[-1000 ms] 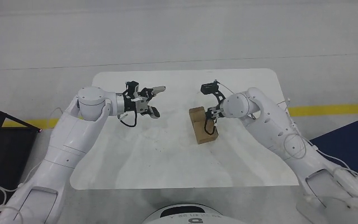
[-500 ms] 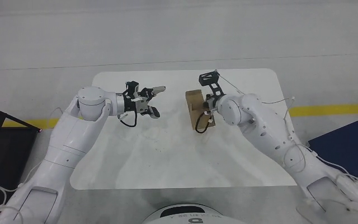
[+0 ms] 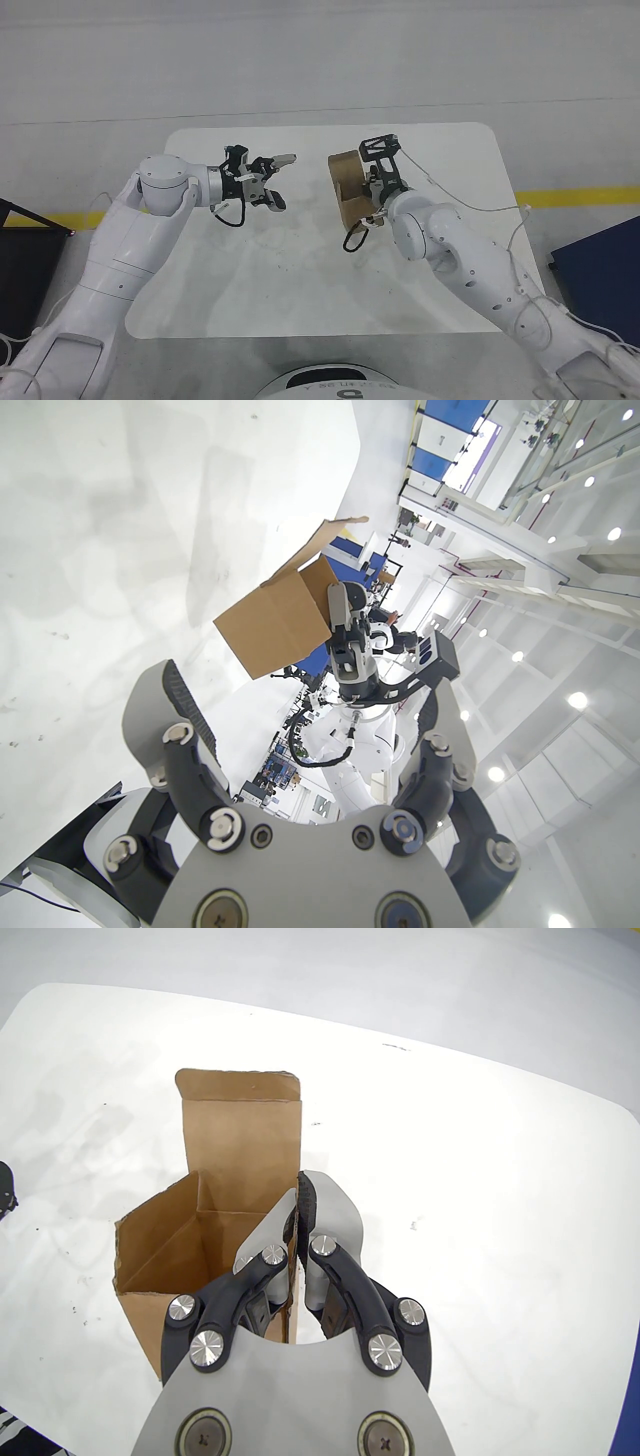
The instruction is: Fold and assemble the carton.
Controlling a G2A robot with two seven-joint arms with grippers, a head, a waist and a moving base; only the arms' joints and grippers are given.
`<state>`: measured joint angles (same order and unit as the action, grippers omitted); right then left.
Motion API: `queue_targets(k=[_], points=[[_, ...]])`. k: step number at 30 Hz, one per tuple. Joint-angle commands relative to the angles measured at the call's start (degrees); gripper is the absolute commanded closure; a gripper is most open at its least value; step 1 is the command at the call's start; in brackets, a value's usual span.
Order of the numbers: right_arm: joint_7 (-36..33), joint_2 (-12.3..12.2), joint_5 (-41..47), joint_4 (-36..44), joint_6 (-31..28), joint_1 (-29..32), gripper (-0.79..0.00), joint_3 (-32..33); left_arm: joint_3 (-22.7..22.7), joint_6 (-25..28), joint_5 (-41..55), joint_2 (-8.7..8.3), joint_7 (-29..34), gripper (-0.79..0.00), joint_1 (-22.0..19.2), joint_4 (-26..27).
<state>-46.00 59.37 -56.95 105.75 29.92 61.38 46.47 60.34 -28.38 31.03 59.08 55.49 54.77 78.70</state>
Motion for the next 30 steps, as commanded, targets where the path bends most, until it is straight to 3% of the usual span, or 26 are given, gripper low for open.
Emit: queue_targets(k=[1, 3, 9, 14, 24, 30], points=[[0.0, 0.0, 0.0, 0.0, 0.0, 0.0, 0.000, 0.0, 0.0, 0.0, 0.0, 0.00, 0.0, -0.785, 0.0, 0.0], [3.0, 0.2, -0.3, -2.3, 0.7, 0.7, 0.000, 0.2, 0.0, 0.0, 0.0, 0.00, 0.0, -0.785, 0.0, 0.0], [25.7, 1.6, -2.5, -5.4, -3.8, 5.5, 0.000, -2.4, 0.0, 0.0, 0.0, 0.00, 0.0, -0.785, 0.0, 0.0], [37.6, 2.4, 1.5, -4.4, -3.7, 9.9, 0.000, -0.7, 0.0, 0.0, 0.0, 0.00, 0.0, -0.785, 0.0, 0.0], [45.6, 2.4, 4.6, -5.7, -9.7, 16.1, 0.000, 4.1, 0.0, 0.0, 0.0, 0.00, 0.0, -0.785, 0.0, 0.0], [43.8, 2.2, 1.5, -6.7, -12.9, 17.8, 0.000, 5.7, 0.0, 0.0, 0.0, 0.00, 0.0, -0.785, 0.0, 0.0]])
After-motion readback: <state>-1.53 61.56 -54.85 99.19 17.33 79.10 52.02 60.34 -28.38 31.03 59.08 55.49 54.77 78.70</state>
